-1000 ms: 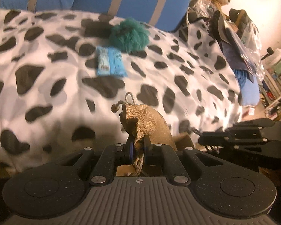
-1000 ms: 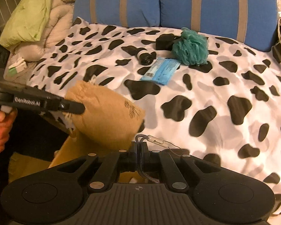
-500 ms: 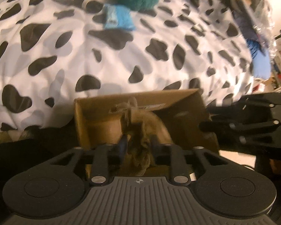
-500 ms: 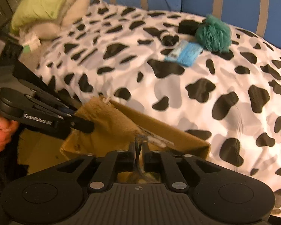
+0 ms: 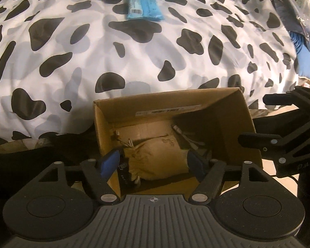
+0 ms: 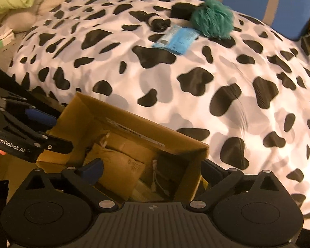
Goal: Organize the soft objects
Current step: 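Lower the pouch and cable into the box and open both tools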
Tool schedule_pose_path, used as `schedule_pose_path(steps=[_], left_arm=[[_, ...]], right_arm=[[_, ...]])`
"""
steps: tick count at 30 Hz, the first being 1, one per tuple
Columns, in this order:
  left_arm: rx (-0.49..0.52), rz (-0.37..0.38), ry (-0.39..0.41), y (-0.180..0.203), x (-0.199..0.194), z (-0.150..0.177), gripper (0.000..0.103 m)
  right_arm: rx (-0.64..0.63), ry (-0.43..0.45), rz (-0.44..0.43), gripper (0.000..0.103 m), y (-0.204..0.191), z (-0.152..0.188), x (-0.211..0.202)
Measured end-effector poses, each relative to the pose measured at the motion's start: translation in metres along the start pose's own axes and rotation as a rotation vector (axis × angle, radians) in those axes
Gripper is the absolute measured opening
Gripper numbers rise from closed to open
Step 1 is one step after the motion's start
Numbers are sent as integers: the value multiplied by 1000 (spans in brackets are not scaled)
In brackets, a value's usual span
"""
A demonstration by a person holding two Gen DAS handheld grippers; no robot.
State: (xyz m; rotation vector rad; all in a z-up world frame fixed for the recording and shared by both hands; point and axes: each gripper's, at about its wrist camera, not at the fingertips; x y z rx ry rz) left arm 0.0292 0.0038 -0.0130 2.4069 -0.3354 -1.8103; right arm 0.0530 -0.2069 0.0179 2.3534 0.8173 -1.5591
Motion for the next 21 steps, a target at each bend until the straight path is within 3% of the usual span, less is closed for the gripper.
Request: schedule_pose_path(steps=[9,21], left_arm=[[18,11,20,4,-1,-8,72],[28,11,55,8,-5,-10,72]], right_arm=[[-32,-24,14,100,-7,-1,6],[35,-8,30,101,5,-3,4]])
Point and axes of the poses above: each gripper's, at about its wrist camera, not at the fingertips, and x roughly the way its jaws point, y to its right, z to its underside, and after that the axes turned 1 degree about -x, right-handed
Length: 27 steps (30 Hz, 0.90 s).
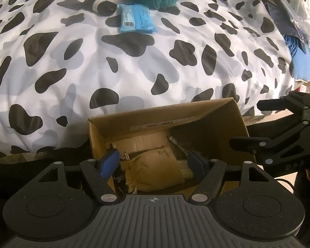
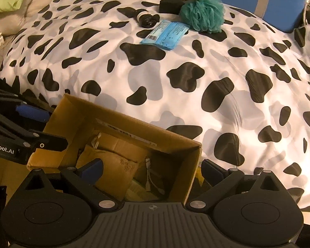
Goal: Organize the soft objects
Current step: 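Lower the pouch and cable into the box and open both tools, then move both tools back toward the green mesh loofah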
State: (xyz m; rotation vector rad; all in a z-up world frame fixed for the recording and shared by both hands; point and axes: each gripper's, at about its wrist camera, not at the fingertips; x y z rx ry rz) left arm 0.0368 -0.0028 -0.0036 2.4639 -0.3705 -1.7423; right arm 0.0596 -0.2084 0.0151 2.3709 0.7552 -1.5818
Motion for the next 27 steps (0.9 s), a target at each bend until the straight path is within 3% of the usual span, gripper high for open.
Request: schedule_pose_path(steps=[9,16,27], left_arm=[[-17,-33,38,-3,-6,0,72],[3,-34,90,-2,-16,-4,72],[62,-103,190,-4,-15,-29,72]], right_arm=[[15,14,16,103,3,-4,-2],[13,75,-9,103,2,-13,-6],[50,150,68,103,25,-40,-1]])
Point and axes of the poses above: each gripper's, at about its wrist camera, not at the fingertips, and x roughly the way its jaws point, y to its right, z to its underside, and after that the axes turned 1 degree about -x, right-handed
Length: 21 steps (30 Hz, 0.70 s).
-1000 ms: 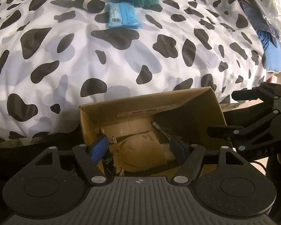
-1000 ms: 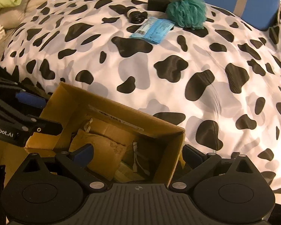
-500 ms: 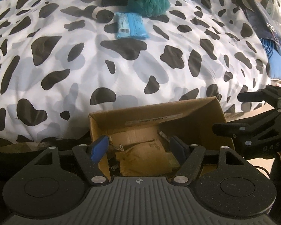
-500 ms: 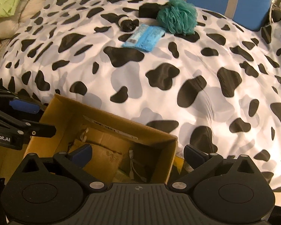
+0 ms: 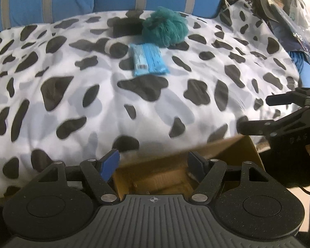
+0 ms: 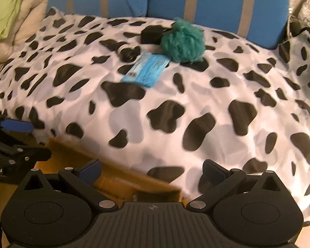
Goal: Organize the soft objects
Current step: 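Move both tools back toward the green mesh loofah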
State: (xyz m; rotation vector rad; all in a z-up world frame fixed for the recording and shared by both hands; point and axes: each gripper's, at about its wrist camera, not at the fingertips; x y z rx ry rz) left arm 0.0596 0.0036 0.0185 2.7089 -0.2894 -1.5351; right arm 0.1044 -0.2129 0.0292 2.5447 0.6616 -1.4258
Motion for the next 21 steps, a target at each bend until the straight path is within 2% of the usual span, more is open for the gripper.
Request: schedule_pose_path(steps=[8,21], left_arm=[[4,-31,63,-9,14,-27,72],[37,-28,63,-16,38,-59,72]], right_arm=[[10,82,23,103,18,-24,10],[-130,166,60,103,18,-61,40]])
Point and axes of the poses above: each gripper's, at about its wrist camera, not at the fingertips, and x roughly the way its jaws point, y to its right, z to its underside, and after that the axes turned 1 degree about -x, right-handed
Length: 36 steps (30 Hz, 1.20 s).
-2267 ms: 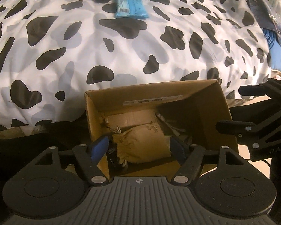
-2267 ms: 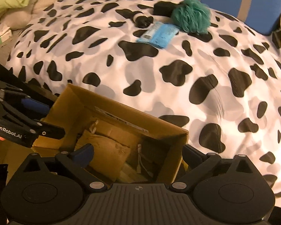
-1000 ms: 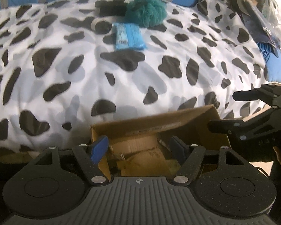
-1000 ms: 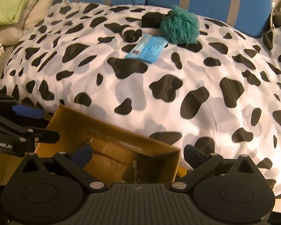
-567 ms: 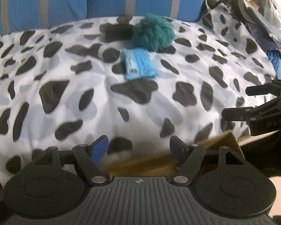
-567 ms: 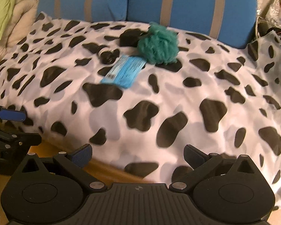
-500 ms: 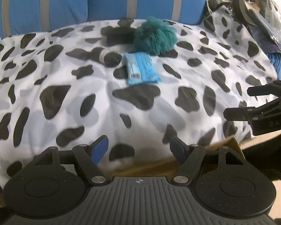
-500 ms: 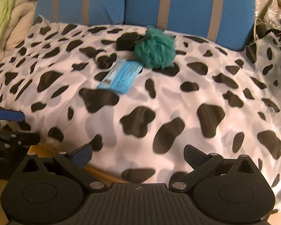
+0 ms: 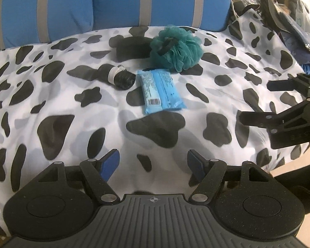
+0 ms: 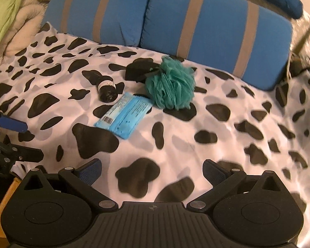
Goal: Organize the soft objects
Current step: 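Move both tools back toward the green mesh loofah, then grasp the green mesh loofah with the right tool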
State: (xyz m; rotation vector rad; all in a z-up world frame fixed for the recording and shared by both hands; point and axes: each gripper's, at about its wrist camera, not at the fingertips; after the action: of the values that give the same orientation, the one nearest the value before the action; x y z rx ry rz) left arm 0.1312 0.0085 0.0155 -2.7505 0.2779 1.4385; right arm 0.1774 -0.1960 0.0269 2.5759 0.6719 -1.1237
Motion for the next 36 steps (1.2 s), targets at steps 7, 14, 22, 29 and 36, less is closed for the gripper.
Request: schedule_pose_path(steps=[7,14,22,29,36], left_arm=[[-4,-9,4,-6,13,-17,72],[-27,-13,-5,-12,12,-21,72],[-68,35,-34,-14,7,-27,72],[-54,66,-53,-7,7,-31,72],[-23,58,-66,0,9,-30,72]], right_arm=[[-58,31,1,103,-1,-22,26],[-111,79,27,103,-4,-44,52],[-195,113,68,103,3,-63,88],[-206,128,111,103,13,-75,126],[-251,131,128,103,11,-87,156]])
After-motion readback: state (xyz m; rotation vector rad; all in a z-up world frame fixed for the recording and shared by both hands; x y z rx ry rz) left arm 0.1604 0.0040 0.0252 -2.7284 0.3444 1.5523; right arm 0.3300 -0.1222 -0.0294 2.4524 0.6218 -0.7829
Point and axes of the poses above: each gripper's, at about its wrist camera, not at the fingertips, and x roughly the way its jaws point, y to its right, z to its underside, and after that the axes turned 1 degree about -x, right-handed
